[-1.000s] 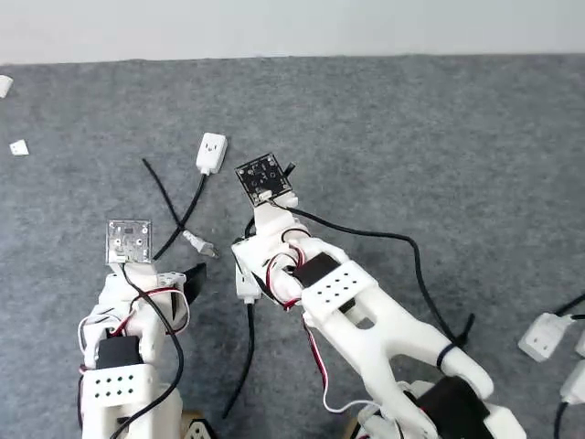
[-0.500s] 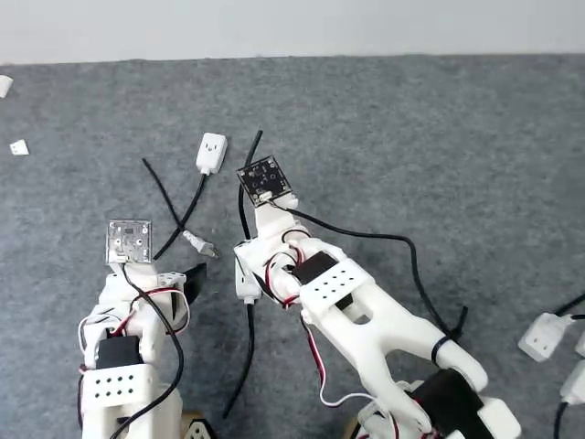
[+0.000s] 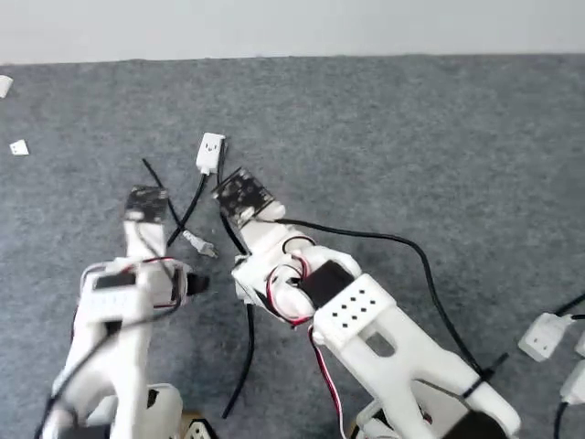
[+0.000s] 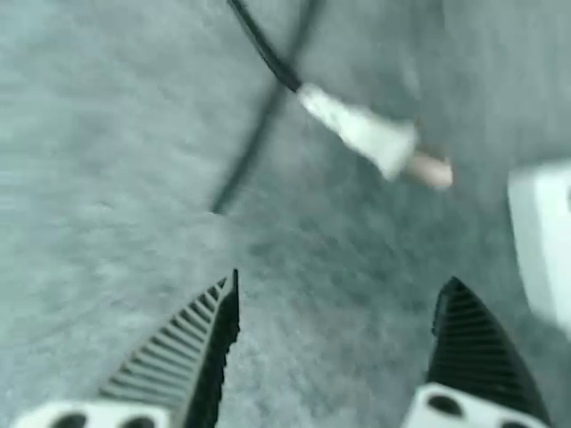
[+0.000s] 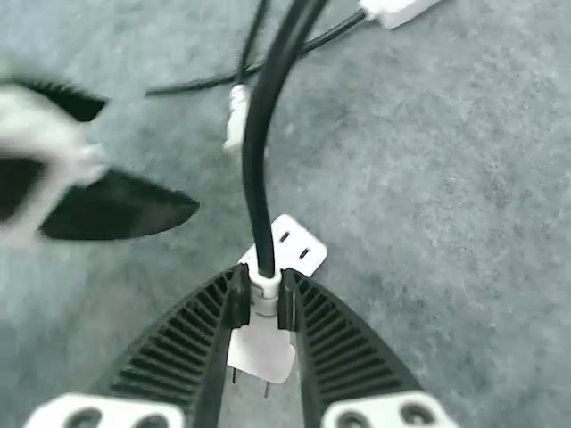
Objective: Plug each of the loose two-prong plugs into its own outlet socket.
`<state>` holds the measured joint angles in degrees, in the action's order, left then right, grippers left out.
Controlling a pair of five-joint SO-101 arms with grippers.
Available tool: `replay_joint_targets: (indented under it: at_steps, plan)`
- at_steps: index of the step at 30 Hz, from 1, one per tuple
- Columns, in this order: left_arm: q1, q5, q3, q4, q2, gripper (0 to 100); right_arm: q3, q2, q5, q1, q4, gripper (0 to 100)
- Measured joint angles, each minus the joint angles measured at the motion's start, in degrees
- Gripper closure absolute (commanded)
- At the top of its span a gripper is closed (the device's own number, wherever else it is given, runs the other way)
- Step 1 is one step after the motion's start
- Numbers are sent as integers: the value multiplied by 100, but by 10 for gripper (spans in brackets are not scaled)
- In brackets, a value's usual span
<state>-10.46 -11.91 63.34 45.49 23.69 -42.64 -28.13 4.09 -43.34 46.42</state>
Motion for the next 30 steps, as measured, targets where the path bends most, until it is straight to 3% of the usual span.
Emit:
replay_joint_targets:
  at_steps: [5,14,22,30]
  plan:
    - [185,-1143,-686,791,-1029,667,0,-62,651,-18,334,991]
    - [633,-2453,-185,1029,-431,667,0,-62,835,-18,369,991]
    - [1099,-3033,932,1046,1073,667,0,-62,844,-26,369,991]
    - [1125,-2831,1451,1064,2136,667,0,-97,633,-35,343,991]
